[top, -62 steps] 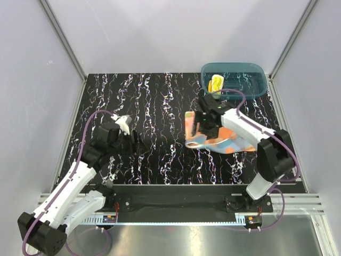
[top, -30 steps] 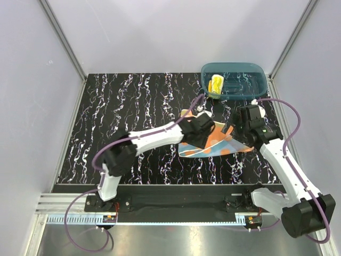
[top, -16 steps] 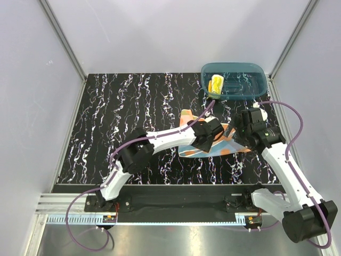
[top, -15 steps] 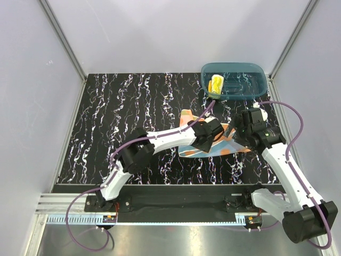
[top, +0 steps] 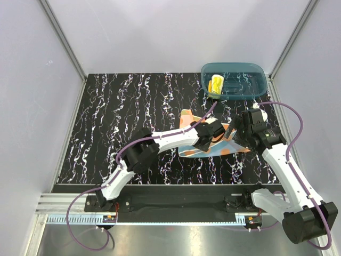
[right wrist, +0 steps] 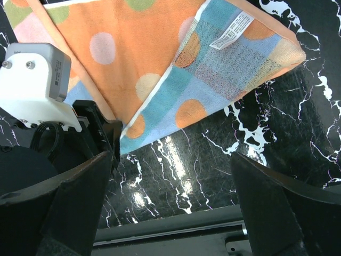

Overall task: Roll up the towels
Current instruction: Flatten the towel, then fold the towel

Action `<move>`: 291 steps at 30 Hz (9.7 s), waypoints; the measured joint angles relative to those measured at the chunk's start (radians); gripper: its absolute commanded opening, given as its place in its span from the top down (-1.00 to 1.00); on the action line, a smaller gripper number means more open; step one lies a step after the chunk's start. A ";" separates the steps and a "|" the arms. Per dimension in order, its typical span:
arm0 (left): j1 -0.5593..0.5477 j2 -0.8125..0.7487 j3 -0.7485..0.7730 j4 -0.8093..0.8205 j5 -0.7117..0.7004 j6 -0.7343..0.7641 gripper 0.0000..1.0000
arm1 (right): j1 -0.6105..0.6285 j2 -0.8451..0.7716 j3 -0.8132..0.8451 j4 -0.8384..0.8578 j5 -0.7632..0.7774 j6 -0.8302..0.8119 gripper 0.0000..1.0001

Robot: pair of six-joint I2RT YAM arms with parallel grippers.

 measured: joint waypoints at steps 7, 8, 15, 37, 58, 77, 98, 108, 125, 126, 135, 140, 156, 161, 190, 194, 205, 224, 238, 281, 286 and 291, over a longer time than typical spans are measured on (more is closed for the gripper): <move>0.001 0.004 0.000 0.001 -0.011 -0.012 1.00 | 0.000 0.002 -0.006 0.000 -0.003 -0.002 -0.99; 0.002 0.004 0.000 0.001 -0.011 -0.012 1.00 | 0.000 0.003 -0.006 0.000 -0.003 -0.002 -0.99; 0.020 -0.021 -0.041 0.037 -0.006 -0.018 1.00 | 0.000 0.004 -0.008 0.000 -0.003 -0.002 -0.99; 0.441 -1.182 -1.086 0.214 0.028 -0.256 1.00 | -0.001 0.439 -0.006 0.165 -0.109 -0.002 -0.54; 0.525 -1.372 -1.270 0.130 0.017 -0.269 1.00 | -0.002 0.875 0.337 0.248 -0.188 -0.058 -0.32; 0.549 -1.373 -1.270 0.127 0.018 -0.249 1.00 | -0.002 0.925 0.348 0.230 -0.137 -0.070 1.00; 0.603 -1.509 -0.951 -0.034 -0.019 -0.183 1.00 | -0.001 0.193 0.364 0.033 -0.106 -0.072 1.00; 0.601 -1.678 -1.227 -0.091 0.082 -0.283 0.78 | -0.001 0.005 -0.169 -0.024 -0.201 0.048 -0.50; 0.600 -1.695 -1.071 -0.226 0.083 -0.335 -0.46 | 0.006 0.240 -0.010 0.095 -0.329 0.026 -0.47; 0.600 -1.684 -1.062 -0.219 0.072 -0.327 -0.46 | 0.009 0.289 -0.007 0.103 -0.334 0.014 -0.46; 0.604 -1.312 -1.114 0.051 0.082 -0.230 -0.46 | 0.017 0.597 0.116 0.183 -0.350 -0.062 -0.38; 0.637 -1.095 -1.114 0.212 0.124 -0.185 -0.46 | 0.017 0.786 0.203 0.241 -0.355 -0.106 -0.31; 0.797 -0.652 -0.982 0.535 0.273 -0.059 -0.39 | -0.077 0.997 0.428 0.236 -0.331 -0.135 -0.22; 0.797 -0.596 -0.925 0.557 0.297 -0.043 -0.37 | -0.109 1.020 0.469 0.229 -0.314 -0.151 -0.22; 0.813 -1.693 -1.349 0.300 0.309 -0.172 -0.76 | -0.112 0.056 -0.069 0.410 -0.388 -0.118 -0.99; 0.813 -1.630 -1.350 0.225 0.293 -0.211 -0.60 | -0.112 0.060 -0.069 0.403 -0.386 -0.110 -0.99; 0.811 -1.529 -1.380 0.062 0.197 -0.355 -0.40 | -0.112 0.065 -0.069 0.357 -0.366 -0.121 -0.99; 0.806 -1.385 -1.464 0.200 0.188 -0.389 0.30 | -0.112 0.135 -0.058 0.275 -0.249 -0.132 -0.99; 0.806 -1.363 -1.462 0.212 0.184 -0.372 1.00 | -0.113 0.159 -0.114 0.226 -0.203 -0.023 -0.84; 0.806 -1.401 -1.378 0.139 0.184 -0.322 1.00 | -0.114 0.174 -0.413 0.387 -0.319 0.142 1.00; 0.805 -1.467 -1.329 0.079 0.184 -0.322 1.00 | -0.114 0.038 -0.369 0.298 -0.318 0.143 1.00; 0.805 -1.548 -1.313 0.017 0.185 -0.333 1.00 | -0.114 -0.031 -0.316 0.229 -0.318 0.143 1.00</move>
